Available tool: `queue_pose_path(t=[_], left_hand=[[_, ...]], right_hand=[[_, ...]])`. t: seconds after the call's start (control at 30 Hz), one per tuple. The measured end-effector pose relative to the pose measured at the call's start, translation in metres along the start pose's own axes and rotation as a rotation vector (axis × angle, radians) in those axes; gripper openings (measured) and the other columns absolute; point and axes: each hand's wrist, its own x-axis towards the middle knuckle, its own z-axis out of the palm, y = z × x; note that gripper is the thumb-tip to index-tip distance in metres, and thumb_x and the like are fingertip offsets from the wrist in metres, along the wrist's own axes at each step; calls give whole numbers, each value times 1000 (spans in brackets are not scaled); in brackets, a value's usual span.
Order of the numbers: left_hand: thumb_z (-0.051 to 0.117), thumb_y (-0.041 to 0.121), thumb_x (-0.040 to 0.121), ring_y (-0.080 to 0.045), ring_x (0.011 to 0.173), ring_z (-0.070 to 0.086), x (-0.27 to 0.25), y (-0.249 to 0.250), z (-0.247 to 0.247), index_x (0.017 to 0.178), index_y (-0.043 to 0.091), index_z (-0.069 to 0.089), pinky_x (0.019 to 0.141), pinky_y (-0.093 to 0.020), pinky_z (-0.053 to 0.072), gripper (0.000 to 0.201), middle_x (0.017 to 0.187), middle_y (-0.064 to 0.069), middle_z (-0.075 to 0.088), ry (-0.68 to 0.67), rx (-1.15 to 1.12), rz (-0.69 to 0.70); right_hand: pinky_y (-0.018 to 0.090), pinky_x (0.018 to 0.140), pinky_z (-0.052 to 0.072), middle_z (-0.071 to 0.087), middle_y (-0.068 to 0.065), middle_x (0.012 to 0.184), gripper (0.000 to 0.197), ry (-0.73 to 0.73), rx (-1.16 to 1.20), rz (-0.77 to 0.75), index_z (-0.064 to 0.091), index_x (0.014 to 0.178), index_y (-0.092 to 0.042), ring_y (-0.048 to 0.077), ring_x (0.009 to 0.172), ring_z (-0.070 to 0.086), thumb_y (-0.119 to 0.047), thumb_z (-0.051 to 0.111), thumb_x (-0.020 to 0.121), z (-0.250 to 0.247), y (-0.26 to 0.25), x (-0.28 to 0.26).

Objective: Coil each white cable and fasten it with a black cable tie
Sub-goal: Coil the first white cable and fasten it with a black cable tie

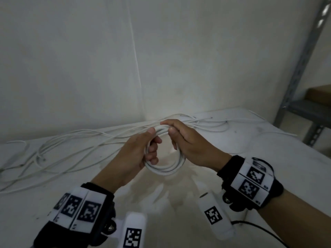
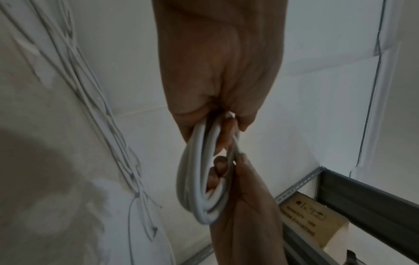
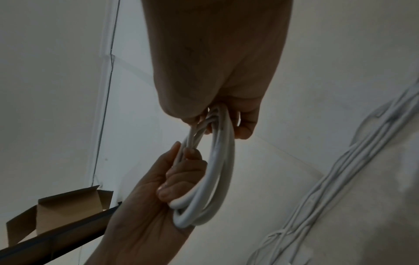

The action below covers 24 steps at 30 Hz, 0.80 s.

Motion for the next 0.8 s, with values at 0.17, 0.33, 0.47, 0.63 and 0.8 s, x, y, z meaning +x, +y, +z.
queue_pose_path(t=[0.17, 0.33, 0.47, 0.63, 0.8], left_hand=[[39, 25, 97, -4, 32, 23, 4, -18, 26, 64, 11, 43, 33, -14, 25, 35, 40, 9, 29, 40, 13, 9], [40, 24, 97, -4, 32, 23, 7, -30, 37, 64, 11, 43, 33, -13, 24, 35, 39, 9, 30, 38, 22, -16], [41, 24, 96, -5, 33, 24, 11, -36, 43, 63, 11, 44, 32, -15, 25, 35, 40, 8, 31, 42, 55, -27], [42, 26, 96, -5, 35, 25, 17, -44, 54, 64, 12, 45, 34, -16, 28, 35, 42, 9, 32, 31, 99, -23], [42, 27, 96, -4, 35, 26, 22, -46, 61, 63, 12, 44, 35, -15, 28, 36, 41, 10, 32, 45, 105, -28]], right_hand=[[9, 73, 41, 49, -13, 90, 36, 22, 55, 108, 42, 131, -12, -3, 74, 50, -22, 35, 98, -13, 8, -25], [6, 83, 38, 48, -11, 111, 30, 22, -86, 308, 43, 126, -24, 10, 103, 51, -26, 40, 96, -52, 29, -68], [4, 71, 39, 52, -6, 114, 29, 33, -320, 522, 53, 122, -20, 6, 93, 52, -28, 44, 96, -99, 46, -99], [21, 73, 35, 57, 2, 106, 20, 29, -529, 728, 58, 105, -16, 12, 91, 50, -30, 52, 92, -129, 79, -121], [22, 62, 37, 56, 2, 90, 26, -18, -610, 835, 53, 76, -12, 16, 84, 52, -34, 61, 85, -121, 96, -113]])
